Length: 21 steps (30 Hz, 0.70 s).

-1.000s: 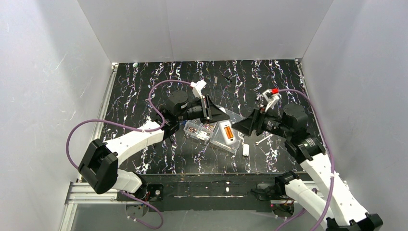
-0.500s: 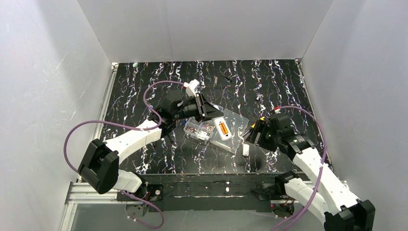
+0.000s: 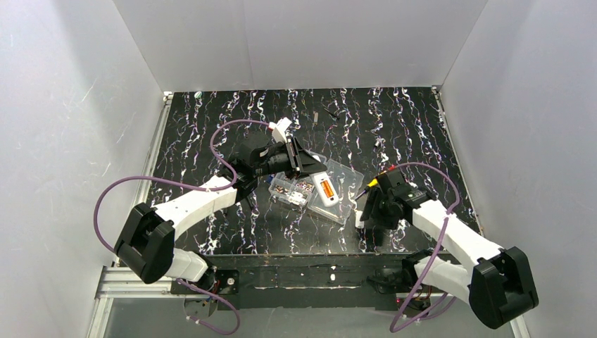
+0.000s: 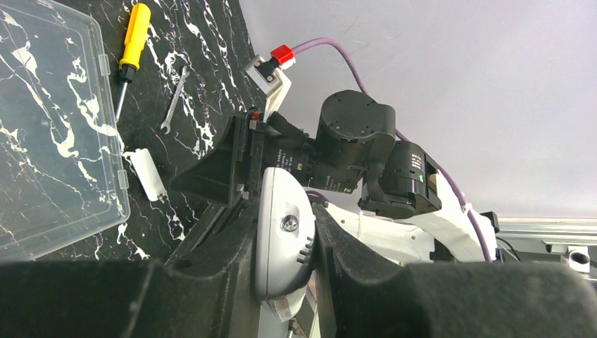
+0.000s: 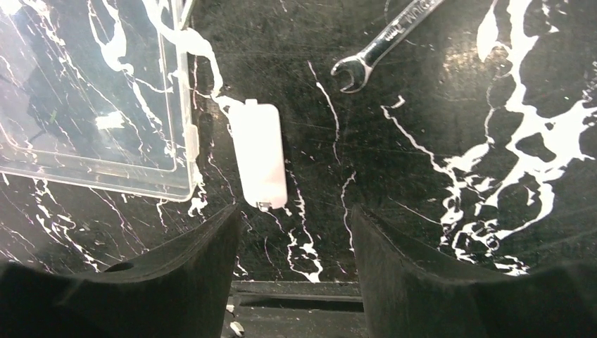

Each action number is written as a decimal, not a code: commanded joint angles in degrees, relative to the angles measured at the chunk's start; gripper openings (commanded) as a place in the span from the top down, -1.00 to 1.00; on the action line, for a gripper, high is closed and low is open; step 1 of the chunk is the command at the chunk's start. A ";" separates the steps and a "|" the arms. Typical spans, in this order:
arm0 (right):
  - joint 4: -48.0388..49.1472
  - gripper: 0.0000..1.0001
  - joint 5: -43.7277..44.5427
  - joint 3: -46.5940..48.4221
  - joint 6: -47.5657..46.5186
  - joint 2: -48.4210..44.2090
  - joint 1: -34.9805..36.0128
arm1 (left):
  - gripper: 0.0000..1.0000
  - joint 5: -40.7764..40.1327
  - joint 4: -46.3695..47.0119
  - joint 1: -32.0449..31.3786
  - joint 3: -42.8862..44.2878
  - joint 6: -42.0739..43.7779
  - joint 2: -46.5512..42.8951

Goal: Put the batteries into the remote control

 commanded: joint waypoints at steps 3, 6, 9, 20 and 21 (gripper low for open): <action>4.87 -0.30 -0.02 1.09 0.14 3.39 2.27 | 1.00 1.42 2.47 0.22 0.81 -0.36 -0.48; 5.13 -0.29 0.02 1.80 0.17 6.89 3.18 | 1.00 1.42 2.49 0.24 0.82 -0.35 -0.53; 5.37 -0.23 0.48 2.55 0.14 9.49 4.32 | 1.00 1.41 2.26 0.23 0.78 -0.29 -0.74; 4.26 -0.17 2.98 5.88 -0.21 13.76 7.17 | 1.00 1.24 2.09 0.21 0.25 -0.18 -1.34; 3.98 -0.15 3.34 6.06 -0.18 14.13 7.30 | 1.00 1.24 2.09 0.24 0.27 -0.18 -1.32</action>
